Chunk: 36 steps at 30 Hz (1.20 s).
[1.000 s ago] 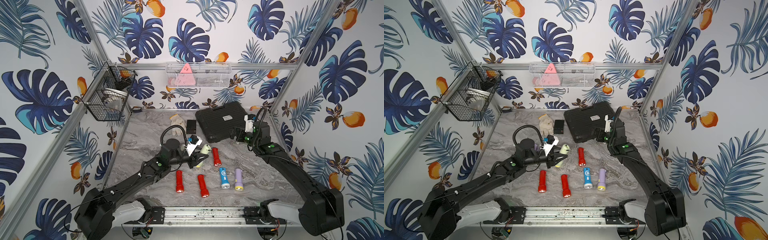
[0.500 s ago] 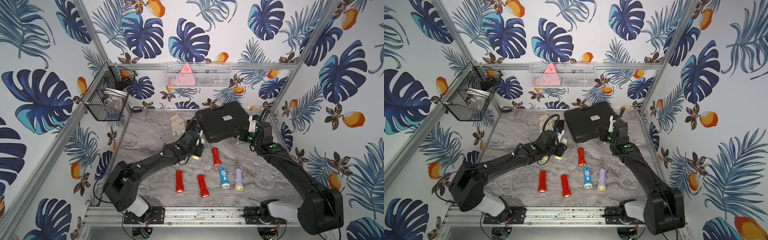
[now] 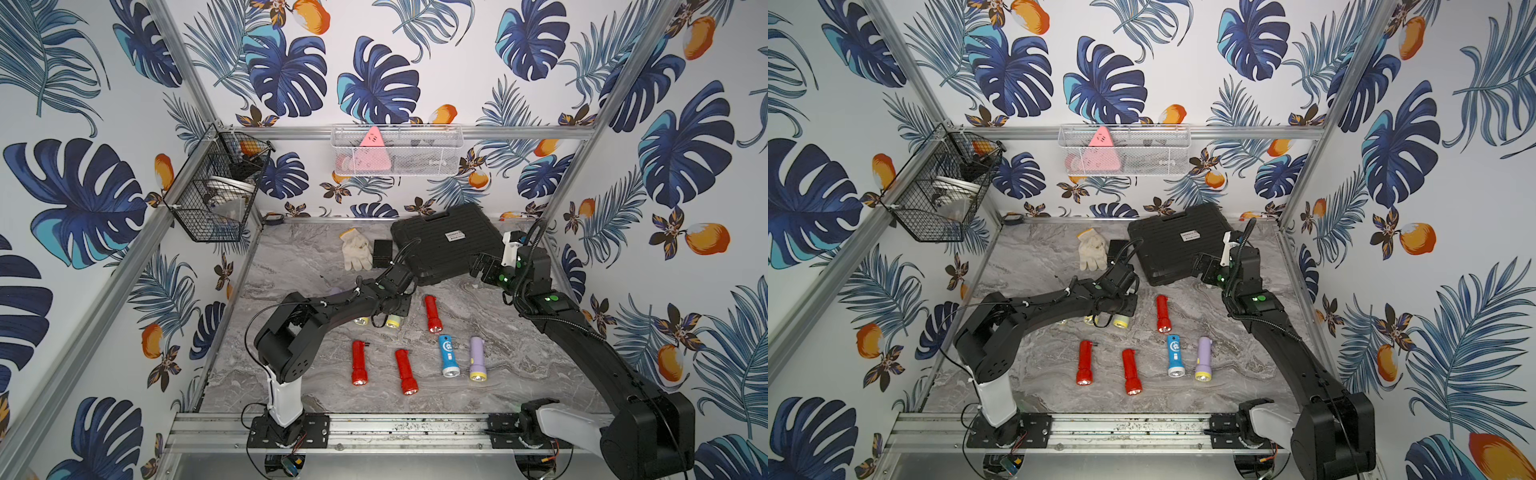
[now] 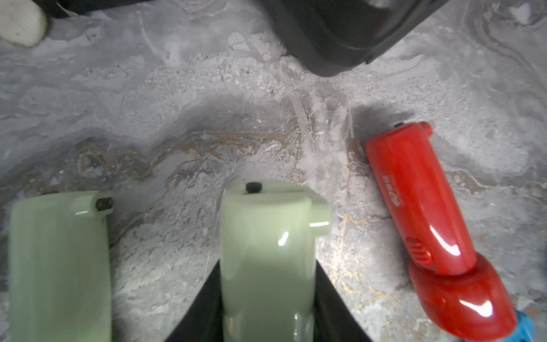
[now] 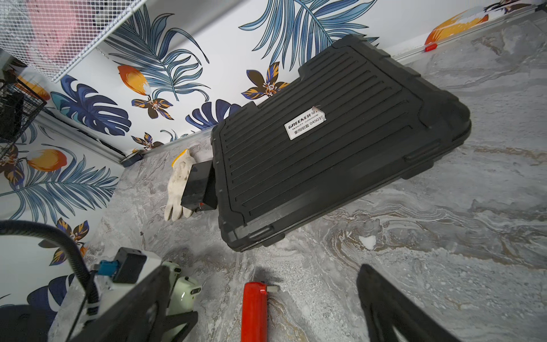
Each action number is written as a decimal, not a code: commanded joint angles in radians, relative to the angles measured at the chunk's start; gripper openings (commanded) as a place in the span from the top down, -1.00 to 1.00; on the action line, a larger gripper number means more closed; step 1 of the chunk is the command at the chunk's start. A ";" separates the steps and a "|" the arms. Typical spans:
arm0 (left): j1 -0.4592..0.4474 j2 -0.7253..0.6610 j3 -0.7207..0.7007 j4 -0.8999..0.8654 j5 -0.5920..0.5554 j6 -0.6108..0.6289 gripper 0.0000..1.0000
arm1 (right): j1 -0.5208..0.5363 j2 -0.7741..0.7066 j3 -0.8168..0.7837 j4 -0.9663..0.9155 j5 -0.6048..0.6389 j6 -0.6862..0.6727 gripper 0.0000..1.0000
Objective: Close the plug at the bottom of the flashlight
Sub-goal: Place the flashlight at the center of the board.
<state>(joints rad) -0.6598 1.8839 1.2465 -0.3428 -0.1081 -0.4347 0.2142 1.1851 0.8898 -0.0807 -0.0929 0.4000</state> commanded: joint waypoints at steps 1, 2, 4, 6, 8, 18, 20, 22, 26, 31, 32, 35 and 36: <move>0.000 0.043 0.040 -0.059 -0.025 0.004 1.00 | -0.001 -0.003 -0.003 0.029 0.006 0.004 -1.00; 0.000 0.056 0.051 -0.068 -0.027 0.009 1.00 | -0.001 -0.001 -0.002 0.029 0.006 0.005 -1.00; 0.002 0.075 0.063 -0.079 -0.026 0.015 1.00 | -0.001 -0.002 -0.002 0.027 0.007 0.005 -1.00; 0.001 0.090 0.069 -0.082 -0.020 0.018 1.00 | -0.001 -0.001 -0.002 0.029 0.009 0.007 -1.00; 0.002 0.102 0.077 -0.087 -0.016 0.018 0.96 | -0.001 -0.003 -0.002 0.029 0.009 0.007 -1.00; 0.009 0.129 0.106 -0.121 0.004 0.028 -0.15 | -0.001 -0.007 -0.004 0.030 0.007 0.001 -1.00; 0.011 0.127 0.115 -0.134 0.002 0.033 -0.22 | -0.002 -0.009 -0.006 0.031 0.013 0.004 -1.00; 0.010 0.117 0.127 -0.150 -0.005 0.040 -0.26 | -0.003 -0.010 -0.007 0.031 0.019 0.005 -1.00; 0.007 0.083 0.149 -0.162 -0.005 0.042 -0.33 | -0.003 -0.012 -0.009 0.035 0.021 0.007 -1.00; -0.022 0.043 0.173 -0.150 0.009 0.023 -0.38 | -0.003 -0.013 -0.009 0.031 0.028 0.006 -1.00; -0.031 0.041 0.182 -0.150 0.013 0.022 -0.39 | -0.003 -0.017 -0.010 0.032 0.028 0.007 -1.00; -0.051 0.060 0.225 -0.165 0.034 0.017 -0.39 | -0.003 -0.023 -0.014 0.034 0.029 0.004 -1.00; -0.058 0.070 0.240 -0.172 0.041 0.015 -0.39 | -0.003 -0.026 -0.014 0.035 0.030 0.003 -1.00</move>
<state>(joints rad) -0.7059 1.9411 1.4544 -0.4934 -0.0944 -0.4156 0.2123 1.1687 0.8791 -0.0788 -0.0711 0.4034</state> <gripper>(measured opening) 0.694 0.999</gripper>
